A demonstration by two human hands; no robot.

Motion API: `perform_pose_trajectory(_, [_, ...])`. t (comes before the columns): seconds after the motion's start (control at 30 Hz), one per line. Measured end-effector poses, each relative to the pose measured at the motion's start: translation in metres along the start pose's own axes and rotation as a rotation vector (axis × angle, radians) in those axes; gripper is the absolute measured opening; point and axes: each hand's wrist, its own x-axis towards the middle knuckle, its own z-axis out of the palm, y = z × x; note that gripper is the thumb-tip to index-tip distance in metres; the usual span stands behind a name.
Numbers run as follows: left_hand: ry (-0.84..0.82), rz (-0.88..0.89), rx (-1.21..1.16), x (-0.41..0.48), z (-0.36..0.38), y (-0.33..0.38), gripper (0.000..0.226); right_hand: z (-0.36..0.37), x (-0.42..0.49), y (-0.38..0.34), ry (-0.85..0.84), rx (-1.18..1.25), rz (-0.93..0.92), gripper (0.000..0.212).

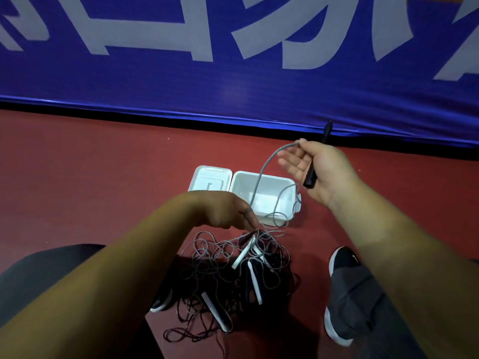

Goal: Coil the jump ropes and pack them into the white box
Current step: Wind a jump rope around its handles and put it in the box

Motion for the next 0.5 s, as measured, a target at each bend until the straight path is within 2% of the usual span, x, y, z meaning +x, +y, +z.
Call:
perform_pose_trajectory(0.1, [0.045, 0.022, -0.062, 0.000, -0.007, -0.005, 0.025, -0.006, 0.003, 0.000, 0.054, 0.038, -0.034, 0.018])
perform_pose_trajectory(0.2, [0.120, 0.087, -0.280, -0.001, -0.013, 0.001, 0.020, -0.012, 0.009, 0.001, 0.100, -0.028, -0.020, 0.021])
perform_pose_trajectory(0.37, [0.207, 0.201, -0.647, -0.003, -0.022, 0.017, 0.017, -0.025, 0.018, 0.021, 0.066, -0.544, 0.230, 0.023])
perform_pose_trajectory(0.5, [0.258, 0.208, -1.021, -0.007, -0.028, 0.026, 0.013, -0.030, 0.015, 0.044, -0.117, -1.004, 0.376, 0.031])
